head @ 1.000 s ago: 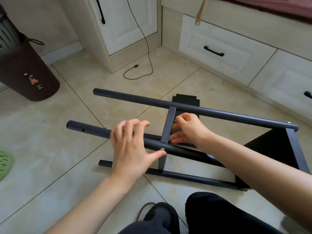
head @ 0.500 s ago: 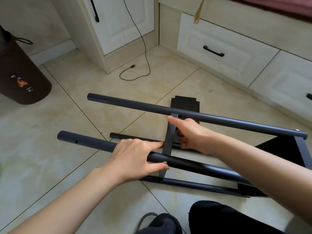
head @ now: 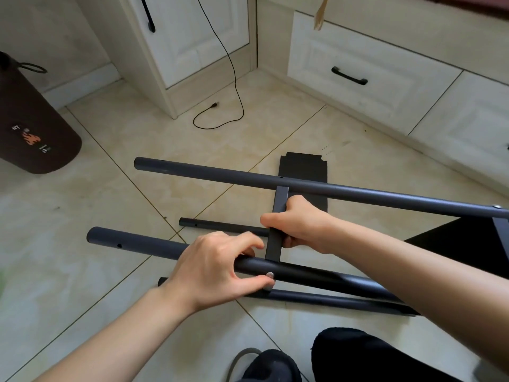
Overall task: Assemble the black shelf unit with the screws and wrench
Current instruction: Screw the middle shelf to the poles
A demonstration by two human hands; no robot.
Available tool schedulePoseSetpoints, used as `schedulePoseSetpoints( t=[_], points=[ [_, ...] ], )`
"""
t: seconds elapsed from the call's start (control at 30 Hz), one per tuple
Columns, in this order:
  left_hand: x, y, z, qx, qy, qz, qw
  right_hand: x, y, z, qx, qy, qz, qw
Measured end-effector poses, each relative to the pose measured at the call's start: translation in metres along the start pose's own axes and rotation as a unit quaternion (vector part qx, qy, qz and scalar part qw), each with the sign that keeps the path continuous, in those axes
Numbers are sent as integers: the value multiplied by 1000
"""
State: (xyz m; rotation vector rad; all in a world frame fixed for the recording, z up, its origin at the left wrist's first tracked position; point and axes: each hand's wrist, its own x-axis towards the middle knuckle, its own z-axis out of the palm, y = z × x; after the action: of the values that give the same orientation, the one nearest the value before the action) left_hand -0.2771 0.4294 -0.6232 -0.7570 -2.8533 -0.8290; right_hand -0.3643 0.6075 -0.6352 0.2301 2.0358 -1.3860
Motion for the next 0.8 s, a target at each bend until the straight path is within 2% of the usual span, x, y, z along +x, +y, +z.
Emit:
schedulePoseSetpoints(
  t=[0.07, 0.13, 0.23, 0.33, 0.4, 0.43, 0.5, 0.57, 0.6, 0.67, 0.7, 0.8],
  points=[
    [6, 1, -4, -23, -40, -50, 998, 0, -1, -4, -25, -4, -7, 1000],
    [17, -1, -6, -47, -98, -64, 992, -2, -2, -9, -58, -16, -13, 998],
    [38, -8, -9, -26, -142, -10, 989, -5, -4, -20, -78, -60, -9, 995],
    [51, -15, -11, 13, -173, 9, 985, -12, -10, -44, -57, -107, 9, 993],
    [55, -19, -9, 35, -192, 33, 980, -18, -15, -66, -141, -98, -15, 985],
    [57, -21, -9, 45, -198, 50, 978, -20, -18, -75, -207, -64, -47, 975],
    [62, -21, -10, 68, -211, 85, 971, -22, -22, -90, -303, 50, -159, 938],
    [70, -20, -11, 108, -226, 132, 959, -17, -24, -98, -355, 185, -276, 874],
    [74, -20, -11, 129, -235, 156, 951, -13, -24, -99, -398, 224, -306, 835],
    [83, -18, -12, 148, -254, 195, 936, -2, -20, -95, -503, 223, -302, 778],
    [87, -17, -12, 150, -260, 209, 931, 5, -16, -92, -540, 196, -291, 765],
    [95, -14, -10, 156, -260, 239, 922, 17, -5, -87, -555, 138, -301, 763]
  ],
)
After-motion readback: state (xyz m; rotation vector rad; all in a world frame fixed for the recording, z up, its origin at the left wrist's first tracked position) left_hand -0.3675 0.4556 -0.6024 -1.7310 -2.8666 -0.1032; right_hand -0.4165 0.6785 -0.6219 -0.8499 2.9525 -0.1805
